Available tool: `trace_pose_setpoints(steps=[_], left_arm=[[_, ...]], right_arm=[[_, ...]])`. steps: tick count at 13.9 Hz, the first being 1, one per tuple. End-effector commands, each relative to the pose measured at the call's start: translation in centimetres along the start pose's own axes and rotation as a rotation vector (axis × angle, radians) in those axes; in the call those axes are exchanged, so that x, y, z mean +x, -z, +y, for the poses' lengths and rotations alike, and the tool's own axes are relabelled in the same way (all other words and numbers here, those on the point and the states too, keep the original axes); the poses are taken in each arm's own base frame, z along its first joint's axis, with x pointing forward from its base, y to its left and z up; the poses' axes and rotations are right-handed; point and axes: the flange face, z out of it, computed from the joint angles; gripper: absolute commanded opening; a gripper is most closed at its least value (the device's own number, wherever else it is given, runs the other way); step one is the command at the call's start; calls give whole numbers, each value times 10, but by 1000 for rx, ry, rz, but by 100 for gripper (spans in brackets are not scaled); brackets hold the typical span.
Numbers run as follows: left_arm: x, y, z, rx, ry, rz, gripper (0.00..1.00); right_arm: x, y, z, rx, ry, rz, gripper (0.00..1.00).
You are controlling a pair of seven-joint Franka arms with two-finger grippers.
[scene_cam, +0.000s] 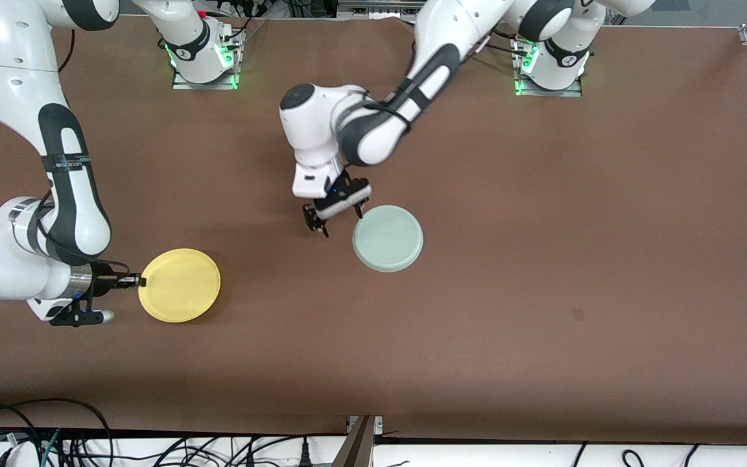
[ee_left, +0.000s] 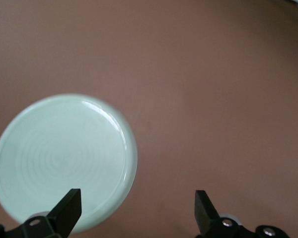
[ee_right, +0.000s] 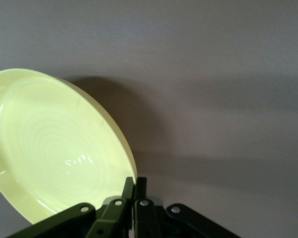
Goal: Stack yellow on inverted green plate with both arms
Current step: 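Grasp and lift the yellow plate while the left gripper withdraws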
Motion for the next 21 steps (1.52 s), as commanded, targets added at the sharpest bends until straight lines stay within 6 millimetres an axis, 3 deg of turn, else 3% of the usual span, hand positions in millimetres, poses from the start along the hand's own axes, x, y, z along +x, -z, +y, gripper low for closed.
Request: trace_pose_setpoints(steps=[1, 3, 5, 9, 11, 13, 16, 18, 21], left_arm=[[93, 37, 0, -22, 174, -162, 100], [166, 57, -11, -27, 298, -223, 100], [226, 74, -32, 3, 283, -263, 100], [347, 110, -97, 18, 62, -372, 100], [390, 121, -139, 72, -75, -424, 100], [419, 139, -177, 101, -231, -478, 100], [457, 172, -227, 105, -360, -503, 100], [466, 189, -272, 109, -448, -516, 100], [473, 188, -330, 142, -562, -414, 100]], right_arm=[[5, 20, -22, 77, 18, 1, 0], [4, 24, -38, 140, 12, 1, 0], [3, 23, -89, 169, 40, -31, 0], [-12, -13, -217, 177, -77, -125, 0], [-28, -32, -288, 146, -109, -154, 0], [-47, -53, -352, 124, -142, -144, 0], [-80, -96, -425, 111, -183, -77, 0], [-99, -127, -448, 105, -196, -47, 0], [-103, -140, -452, 104, -193, -38, 0]])
